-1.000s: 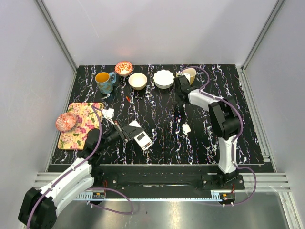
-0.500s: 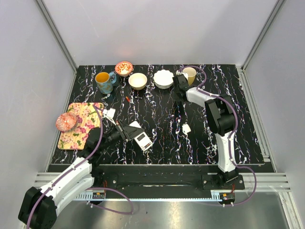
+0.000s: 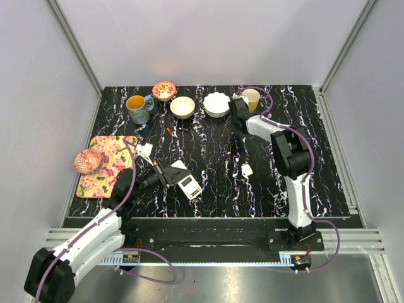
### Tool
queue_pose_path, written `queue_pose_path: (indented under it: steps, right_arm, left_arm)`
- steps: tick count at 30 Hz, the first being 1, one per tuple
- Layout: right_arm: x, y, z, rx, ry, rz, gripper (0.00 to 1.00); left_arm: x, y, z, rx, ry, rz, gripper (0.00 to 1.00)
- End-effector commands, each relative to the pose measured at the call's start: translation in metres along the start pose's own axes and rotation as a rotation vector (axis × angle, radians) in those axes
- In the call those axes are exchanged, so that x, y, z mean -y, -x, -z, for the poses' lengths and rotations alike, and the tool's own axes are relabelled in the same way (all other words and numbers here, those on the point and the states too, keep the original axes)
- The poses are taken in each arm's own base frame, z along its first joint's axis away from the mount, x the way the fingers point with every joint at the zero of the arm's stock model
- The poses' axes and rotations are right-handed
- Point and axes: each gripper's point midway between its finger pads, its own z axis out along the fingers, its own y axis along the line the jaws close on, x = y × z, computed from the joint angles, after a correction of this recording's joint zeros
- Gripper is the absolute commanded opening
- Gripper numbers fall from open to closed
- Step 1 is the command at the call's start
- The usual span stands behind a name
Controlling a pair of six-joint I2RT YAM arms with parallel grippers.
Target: Load the batteries into the remote control
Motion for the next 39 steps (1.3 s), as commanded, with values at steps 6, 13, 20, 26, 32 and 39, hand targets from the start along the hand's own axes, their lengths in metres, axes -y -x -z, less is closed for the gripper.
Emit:
queue_pose_path:
  steps: [6,13,20,26,32,39]
  right_arm:
    - [-0.009,0.011,0.077,0.037,0.143,-0.123,0.0]
    - [-0.045,-0.021,0.174,0.021,0.523,-0.069,0.0]
    - [-0.063,-0.056,0.268,0.156,0.747,0.146,0.0]
    - [-0.059,-0.071,0.312,0.236,0.872,0.174,0.0]
    - [-0.064,-0.081,0.324,0.231,0.947,0.166,0.0]
    - [-0.067,-0.083,0.321,0.218,0.961,0.144,0.0]
  left_arm:
    - [0.034,0.019,0.0,0.046,-0.096,-0.056,0.0]
    - [0.036,0.012,-0.002,-0.001,-0.122,-0.052,0.0]
    - [0.046,0.003,-0.007,-0.091,-0.211,-0.047,0.0]
    - [0.059,0.0,-0.005,-0.13,-0.277,-0.061,0.0]
    - [0.07,-0.001,0.0,-0.144,-0.334,-0.088,0.0]
    - [0.083,-0.002,0.009,-0.121,-0.408,-0.104,0.0]
